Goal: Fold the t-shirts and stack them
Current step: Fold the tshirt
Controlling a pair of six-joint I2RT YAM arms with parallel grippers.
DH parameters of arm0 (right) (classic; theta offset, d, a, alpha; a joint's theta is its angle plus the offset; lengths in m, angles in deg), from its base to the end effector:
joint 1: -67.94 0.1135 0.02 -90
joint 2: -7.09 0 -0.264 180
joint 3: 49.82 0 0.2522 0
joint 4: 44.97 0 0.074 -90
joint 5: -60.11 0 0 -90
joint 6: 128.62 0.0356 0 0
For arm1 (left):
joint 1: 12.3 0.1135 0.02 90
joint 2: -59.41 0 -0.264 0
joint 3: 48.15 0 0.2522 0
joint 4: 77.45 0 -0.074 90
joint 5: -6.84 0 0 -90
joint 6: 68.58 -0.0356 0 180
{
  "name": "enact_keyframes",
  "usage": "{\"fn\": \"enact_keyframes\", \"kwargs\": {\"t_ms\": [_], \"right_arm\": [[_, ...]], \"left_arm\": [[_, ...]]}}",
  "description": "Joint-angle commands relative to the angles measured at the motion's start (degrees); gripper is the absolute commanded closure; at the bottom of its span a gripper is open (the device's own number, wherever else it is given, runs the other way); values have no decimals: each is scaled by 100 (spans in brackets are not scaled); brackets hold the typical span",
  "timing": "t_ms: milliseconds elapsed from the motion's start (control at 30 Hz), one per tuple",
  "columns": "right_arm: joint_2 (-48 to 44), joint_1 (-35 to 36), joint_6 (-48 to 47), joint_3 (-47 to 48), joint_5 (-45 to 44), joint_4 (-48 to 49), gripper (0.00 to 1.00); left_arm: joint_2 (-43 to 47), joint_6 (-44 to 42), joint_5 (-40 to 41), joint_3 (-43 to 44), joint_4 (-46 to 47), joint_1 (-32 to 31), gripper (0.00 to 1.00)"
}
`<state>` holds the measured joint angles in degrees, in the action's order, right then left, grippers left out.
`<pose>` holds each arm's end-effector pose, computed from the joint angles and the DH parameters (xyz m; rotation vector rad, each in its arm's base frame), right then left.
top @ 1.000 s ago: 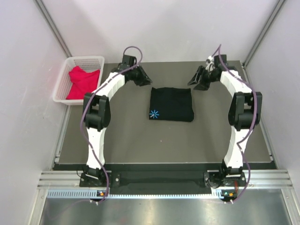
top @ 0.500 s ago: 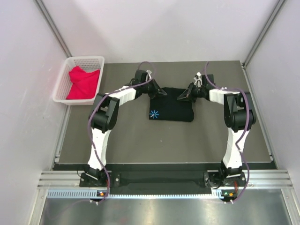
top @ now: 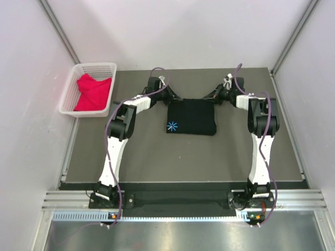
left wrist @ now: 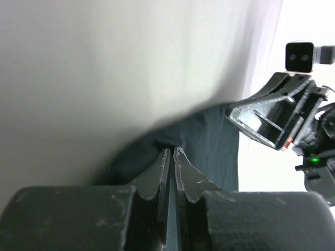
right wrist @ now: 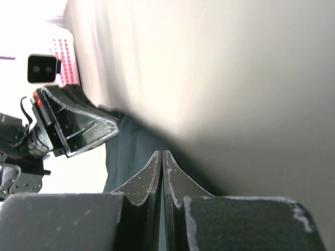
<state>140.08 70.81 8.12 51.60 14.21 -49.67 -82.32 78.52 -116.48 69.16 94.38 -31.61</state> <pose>0.4933 0.0495 0.1157 0.4147 2.2729 1.3131 0.5072 -0.1984 0.1169 -0.3952 2.3394 -1.3435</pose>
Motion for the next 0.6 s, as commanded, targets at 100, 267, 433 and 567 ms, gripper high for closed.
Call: {"fn": "enact_keyframes", "kwargs": {"t_ms": [100,267,433,567], "right_arm": [[640,-138,-42,1146,46,-272,99],[237,-235,-331,1473,-85,-1053,98],[-754,-235,-1050,1667,-392,-2572,96],[-1459,-243,-1264,1290,-385,-3235,91]], "left_arm": [[-592,38,-51,859,242,305,89],[-224,-567,36,1571,-1002,331,83],[821,-832,10,1215,-1552,288,77],[1665,-692,-156,247,-1499,103,77]]}}
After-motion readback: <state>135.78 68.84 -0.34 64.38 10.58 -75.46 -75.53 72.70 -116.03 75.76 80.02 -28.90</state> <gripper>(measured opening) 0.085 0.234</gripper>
